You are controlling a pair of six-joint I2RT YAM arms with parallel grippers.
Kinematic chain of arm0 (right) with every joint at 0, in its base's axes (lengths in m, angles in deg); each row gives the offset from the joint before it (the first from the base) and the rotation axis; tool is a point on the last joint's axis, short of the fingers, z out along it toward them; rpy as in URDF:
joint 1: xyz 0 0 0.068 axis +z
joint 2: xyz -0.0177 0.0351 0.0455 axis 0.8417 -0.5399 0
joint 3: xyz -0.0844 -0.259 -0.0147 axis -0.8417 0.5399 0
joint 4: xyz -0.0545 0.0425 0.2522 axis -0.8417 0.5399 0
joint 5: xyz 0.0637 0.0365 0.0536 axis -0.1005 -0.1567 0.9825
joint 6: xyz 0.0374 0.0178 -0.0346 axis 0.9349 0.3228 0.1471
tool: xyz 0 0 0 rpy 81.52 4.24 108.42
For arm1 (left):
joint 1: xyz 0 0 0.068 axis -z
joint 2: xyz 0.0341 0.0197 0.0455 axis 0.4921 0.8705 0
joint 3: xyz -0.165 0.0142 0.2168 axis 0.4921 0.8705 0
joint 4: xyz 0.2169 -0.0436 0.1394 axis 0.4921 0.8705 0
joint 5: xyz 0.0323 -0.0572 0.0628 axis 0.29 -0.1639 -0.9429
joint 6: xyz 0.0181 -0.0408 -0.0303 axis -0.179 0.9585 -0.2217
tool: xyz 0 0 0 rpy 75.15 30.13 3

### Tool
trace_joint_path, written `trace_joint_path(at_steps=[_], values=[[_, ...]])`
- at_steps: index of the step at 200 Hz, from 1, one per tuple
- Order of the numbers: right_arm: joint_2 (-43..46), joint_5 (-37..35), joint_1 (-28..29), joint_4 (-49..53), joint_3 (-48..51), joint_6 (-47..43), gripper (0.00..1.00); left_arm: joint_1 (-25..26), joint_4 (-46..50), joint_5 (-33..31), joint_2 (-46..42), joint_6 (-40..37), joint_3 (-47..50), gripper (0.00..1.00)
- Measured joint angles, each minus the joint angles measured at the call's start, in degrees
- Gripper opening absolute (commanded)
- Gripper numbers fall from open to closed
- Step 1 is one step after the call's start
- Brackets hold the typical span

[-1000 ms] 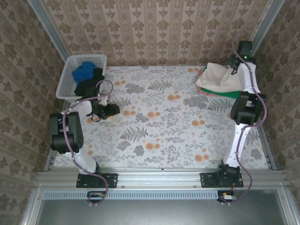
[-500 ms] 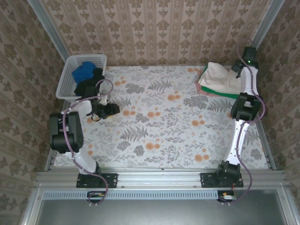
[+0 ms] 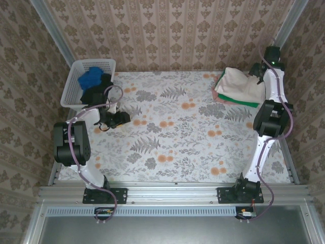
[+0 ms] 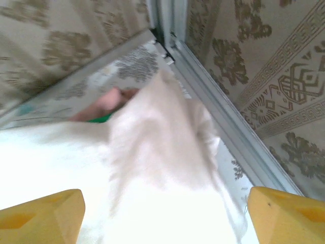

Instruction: Fold and stack the t-shirts

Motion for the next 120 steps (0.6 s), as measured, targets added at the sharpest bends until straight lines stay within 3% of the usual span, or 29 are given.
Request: trace_joint_path(at_steps=[30, 54, 76, 98, 120], values=[[2.0, 0.3, 5.9, -1.2, 0.0, 0.8, 0.83, 0.2, -1.0, 0.5, -0.2, 0.0, 0.0, 0.55], [-9.6, 1.6, 9.8, 3.7, -16.2, 2.6, 0.84, 0.3, -1.4, 0.9, -0.6, 0.0, 0.1, 0.55], [-20.4, 1.9, 10.0, 10.6, -27.6, 5.9, 0.88, 0.3, -1.7, 1.2, -1.6, 0.0, 0.8, 0.56], [-22.6, 1.8, 7.8, 14.8, -22.6, 8.3, 0.92, 0.3, -1.7, 1.4, -2.1, 0.0, 1.4, 0.56], [-17.1, 3.3, 6.0, 9.1, -10.1, 9.9, 1.00, 0.3, -1.8, 1.4, -2.1, 0.0, 1.4, 0.56]])
